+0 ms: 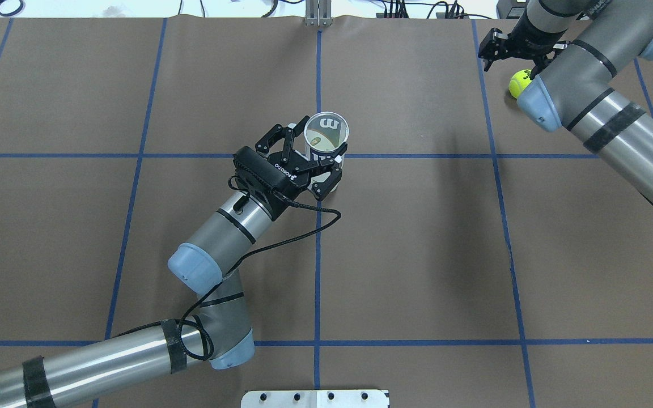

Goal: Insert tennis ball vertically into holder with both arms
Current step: 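Move the right gripper toward the farther tennis ball, then grasp the farther tennis ball with the right gripper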

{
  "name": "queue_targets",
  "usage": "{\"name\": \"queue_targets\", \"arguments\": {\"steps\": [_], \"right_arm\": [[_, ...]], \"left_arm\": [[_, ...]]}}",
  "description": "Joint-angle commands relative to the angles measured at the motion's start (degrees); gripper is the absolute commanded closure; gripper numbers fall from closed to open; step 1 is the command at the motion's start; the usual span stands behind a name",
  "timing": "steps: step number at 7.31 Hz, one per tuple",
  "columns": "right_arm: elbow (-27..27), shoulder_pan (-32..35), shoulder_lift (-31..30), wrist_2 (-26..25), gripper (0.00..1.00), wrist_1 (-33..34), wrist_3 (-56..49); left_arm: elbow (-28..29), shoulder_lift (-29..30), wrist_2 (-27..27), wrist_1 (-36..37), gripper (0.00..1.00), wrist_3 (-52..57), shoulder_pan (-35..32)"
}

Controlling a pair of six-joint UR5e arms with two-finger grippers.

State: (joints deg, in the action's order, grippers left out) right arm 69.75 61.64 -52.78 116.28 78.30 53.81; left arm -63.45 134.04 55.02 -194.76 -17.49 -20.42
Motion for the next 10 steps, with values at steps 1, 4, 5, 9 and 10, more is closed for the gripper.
{"name": "queue_targets", "arguments": {"steps": [1, 4, 5, 9, 10], "right_arm": [[-9.25, 0.32, 0.83, -5.69, 0.01, -5.94, -3.88], [-12.27, -0.21, 1.72, -5.89, 0.01, -9.65, -3.27], [-12.45, -0.64, 1.63, -5.80, 0.01, -9.65, -3.27], [-15.35, -1.70, 0.75, -5.71, 0.01, -15.37, -2.48], [-15.35, -1.70, 0.75, -5.80, 0.02, -15.28, -2.39]], "left_arm": [[0.00, 0.00, 0.00, 0.00, 0.16, 0.00, 0.03], [-0.18, 0.00, 0.00, 0.00, 0.16, 0.00, 0.03], [-0.09, 0.00, 0.00, 0.00, 0.16, 0.00, -0.06], [-0.18, 0.00, 0.00, 0.00, 0.16, 0.00, -0.06], [-0.18, 0.08, 0.00, 0.00, 0.16, 0.00, -0.06]]}}
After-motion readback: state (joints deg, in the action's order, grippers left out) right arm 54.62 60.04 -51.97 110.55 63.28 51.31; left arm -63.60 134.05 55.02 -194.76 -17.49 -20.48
